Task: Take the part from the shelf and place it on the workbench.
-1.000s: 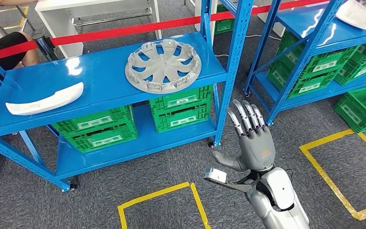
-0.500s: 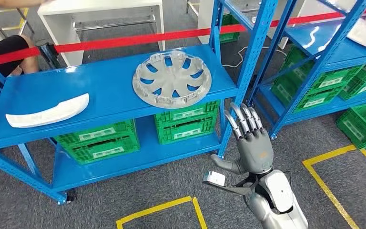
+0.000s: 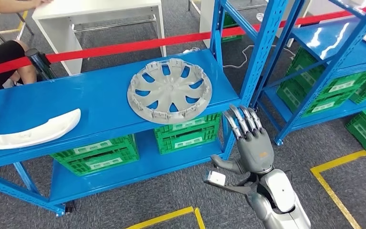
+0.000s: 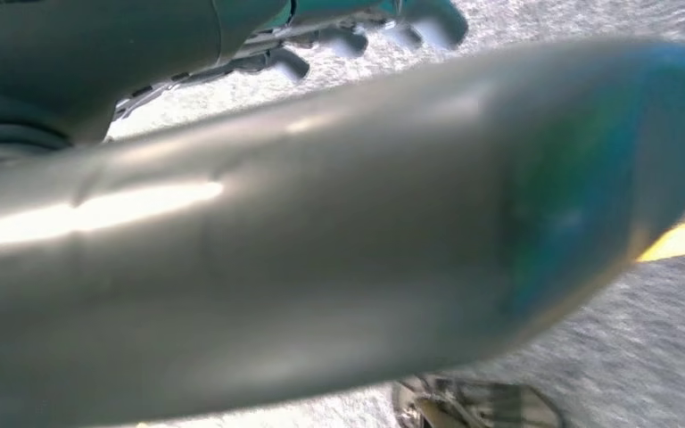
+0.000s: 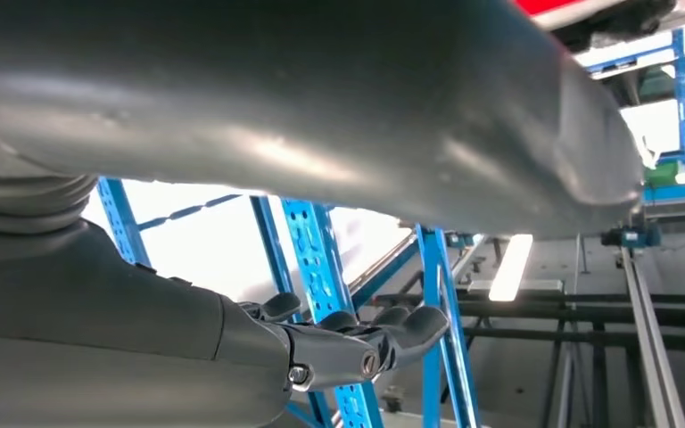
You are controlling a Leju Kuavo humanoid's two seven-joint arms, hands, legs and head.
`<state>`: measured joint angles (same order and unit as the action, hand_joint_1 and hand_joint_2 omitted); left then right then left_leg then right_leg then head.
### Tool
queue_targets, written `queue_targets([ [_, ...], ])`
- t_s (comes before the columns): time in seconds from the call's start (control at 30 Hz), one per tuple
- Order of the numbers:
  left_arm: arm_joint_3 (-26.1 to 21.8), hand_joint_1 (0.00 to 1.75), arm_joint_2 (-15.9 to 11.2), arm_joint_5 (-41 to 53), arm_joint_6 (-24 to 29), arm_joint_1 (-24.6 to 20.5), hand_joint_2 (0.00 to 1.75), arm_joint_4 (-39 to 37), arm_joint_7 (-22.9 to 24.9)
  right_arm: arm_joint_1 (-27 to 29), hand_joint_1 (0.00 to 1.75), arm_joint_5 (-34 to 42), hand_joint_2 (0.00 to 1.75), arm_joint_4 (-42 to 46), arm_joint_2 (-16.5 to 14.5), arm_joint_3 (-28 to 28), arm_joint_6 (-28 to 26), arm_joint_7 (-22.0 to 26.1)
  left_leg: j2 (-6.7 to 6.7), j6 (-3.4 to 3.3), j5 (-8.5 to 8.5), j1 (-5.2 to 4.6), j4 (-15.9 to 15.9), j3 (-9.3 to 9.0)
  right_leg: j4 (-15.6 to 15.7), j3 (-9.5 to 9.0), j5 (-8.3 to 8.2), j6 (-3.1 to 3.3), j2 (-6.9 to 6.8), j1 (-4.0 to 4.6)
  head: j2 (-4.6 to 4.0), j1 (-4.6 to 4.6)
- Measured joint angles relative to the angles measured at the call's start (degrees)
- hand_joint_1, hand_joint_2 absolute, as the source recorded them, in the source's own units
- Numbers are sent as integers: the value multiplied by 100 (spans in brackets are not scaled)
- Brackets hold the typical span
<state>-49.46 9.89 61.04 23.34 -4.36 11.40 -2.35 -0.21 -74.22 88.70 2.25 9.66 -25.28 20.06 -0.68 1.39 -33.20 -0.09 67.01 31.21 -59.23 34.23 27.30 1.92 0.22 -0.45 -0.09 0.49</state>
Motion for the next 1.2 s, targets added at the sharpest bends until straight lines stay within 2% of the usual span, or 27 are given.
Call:
queue_targets([
  [0.07, -9, 0, 9, 1, -7, 3, 0, -3, 15, -4, 0, 1, 0, 2, 0, 0, 51, 2, 15, 49, -251, 29, 604, 473, 24, -141, 108, 20, -6, -11, 0, -8],
  [0.1, -13, 0, 9, -2, -8, 12, 0, -4, 29, -2, 0, 5, 0, 2, 0, 0, 86, 6, 20, 63, -352, 40, 747, 647, 28, -219, 169, 17, -4, -17, 0, -8],
  [0.13, -18, 0, 9, -8, -9, 22, 0, -4, 40, -2, 0, 10, 0, 2, 0, 0, 118, 9, 25, 73, -348, 48, 724, 743, 28, -304, 233, 9, 0, -25, 0, -7],
  [0.17, -25, 0, 8, -15, -9, 30, 0, -4, 49, -4, 0, 14, 0, 2, 0, 0, 138, 13, 29, 80, -201, 54, 535, 760, 29, -395, 298, -6, 4, -35, 0, -8],
  [0.23, -44, 0, 8, -29, -9, 37, 0, -5, 52, -13, 0, 18, 0, 2, 0, 0, 157, 18, 52, 80, 372, 62, -146, 656, 23, -565, 432, -59, 5, -51, 0, -11],
  [0.27, -52, 0, 10, -33, -9, 35, 0, -6, 52, -17, 0, 17, 0, 2, 0, 0, 163, 18, 76, 61, 538, 61, -411, 600, 20, -626, 499, -96, 7, -51, 0, -16],
  [0.3, -59, 0, 12, -34, -9, 32, 0, -5, 52, -22, 0, 18, 0, 2, 0, 1, 169, 18, 98, 34, 614, 51, -572, 546, 30, -674, 567, -140, 6, -48, 0, -19],
  [0.37, -65, 0, 18, -40, -9, 31, 0, -3, 44, -36, 0, 21, 0, 7, 0, 3, 178, 19, 102, -65, 541, 42, -643, 469, -3, -783, 610, -228, 6, -38, 0, -21],
  [0.43, -69, 0, 22, -48, -10, 31, 0, -1, 7, -70, 0, 56, 0, 11, 0, 5, 193, 38, 75, -166, 575, 50, -695, 324, -145, -837, 622, -291, -3, -47, 0, -17],
  [0.47, -72, 0, 24, -50, -10, 26, 0, 1, -17, -93, 0, 96, 0, 12, 1, 7, 205, 63, 69, -204, 562, 51, -700, 252, -302, -763, 672, -311, -6, -51, 0, -15],
  [0.5, -75, 0, 24, -52, -10, 19, 0, 3, -43, -111, 0, 160, 0, 9, 4, 9, 219, 104, 63, -230, 541, 52, -706, 197, -564, -603, 768, -326, -9, -55, 0, -12],
  [0.57, -85, 0, 25, -59, -10, 14, 0, 7, -86, -125, 0, 323, 0, -16, 21, 11, 242, 214, 49, -256, 467, 41, -705, 144, -1220, -96, 1036, -340, -8, -49, 0, -6],
  [0.6, -90, 0, 27, -66, -11, 19, 0, 7, -104, -124, 0, 394, 0, -38, 30, 11, 249, 261, 42, -258, 425, 35, -705, 111, -1442, 141, 1122, -338, -8, -48, 0, -4],
  [0.63, -95, 0, 31, -74, -13, 29, 0, 5, -115, -124, 0, 441, 0, -61, 38, 11, 254, 293, 37, -257, 381, 30, -705, 67, -1496, 299, 1106, -331, -8, -48, 0, -3],
  [0.67, -98, 0, 38, -83, -14, 38, 0, 4, -123, -124, 0, 463, 0, -80, 44, 11, 255, 311, 31, -253, 335, 28, -705, 12, -1356, 357, 963, -317, -8, -46, 0, -4],
  [0.73, -101, 0, 58, -88, -16, 47, 0, 2, -128, -125, 0, 485, 0, -106, 56, 11, 255, 326, 23, -232, 238, 27, -706, -103, -721, 277, 404, -271, -12, -36, 0, -6],
  [0.8, -103, 0, 73, -90, -15, 39, 0, 1, -134, -151, 0, 529, 0, -151, 68, 14, 261, 354, 10, -173, 152, 21, -726, -166, -258, 193, 130, -215, -20, 3, 0, -1],
  [0.87, -105, 0, 75, -93, -12, 38, 0, 1, -137, -215, 0, 592, 0, -227, 72, 17, 268, 407, 5, -83, 136, 12, -732, -249, -149, 157, 138, -148, -13, 30, 0, 8],
  [0.93, -107, 0, 75, -96, -2, 37, 0, 2, -131, -308, 0, 628, 0, -337, 72, 17, 269, 451, 17, -5, 123, 12, -656, -307, -90, 29, 83, -64, 3, 3, 0, 6],
  [0.97, -107, 0, 77, -97, 4, 30, 0, 2, -124, -366, 0, 638, 0, -400, 72, 17, 269, 465, 22, 28, 84, 14, -531, -254, -75, -43, 94, -23, 3, -12, 0, -5],
  [1.03, -107, 0, 81, -90, 13, 11, 0, -2, -83, -489, 0, 668, 0, -534, 65, 22, 279, 503, 31, 87, -97, 31, -18, 53, -61, -152, 139, 38, -3, -24, 0, -19],
  [1.1, -107, 0, 87, -54, 8, 7, 0, -5, -37, -588, 0, 781, 0, -691, 51, 33, 316, 565, 33, 125, -304, 41, 537, 496, -60, -205, 206, 60, 2, -24, 0, -22],
  [1.13, -107, 0, 89, -23, -1, 15, 0, -6, -25, -621, 0, 885, 0, -777, 45, 37, 354, 616, 34, 130, -298, 43, 635, 647, -60, -239, 243, 57, 7, -24, 0, -23],
  [1.17, -107, 0, 90, 16, -19, 23, 0, -6, -19, -654, 0, 1021, 0, -868, 40, 39, 405, 687, 34, 123, -160, 44, 549, 713, -60, -285, 282, 49, 12, -25, 0, -24],
  [1.2, -106, 0, 91, 53, -37, 30, 0, -6, -16, -688, 0, 1168, 0, -958, 36, 39, 463, 767, 35, 105, 102, 44, 294, 698, -60, -339, 325, 35, 16, -25, 0, -23],
])
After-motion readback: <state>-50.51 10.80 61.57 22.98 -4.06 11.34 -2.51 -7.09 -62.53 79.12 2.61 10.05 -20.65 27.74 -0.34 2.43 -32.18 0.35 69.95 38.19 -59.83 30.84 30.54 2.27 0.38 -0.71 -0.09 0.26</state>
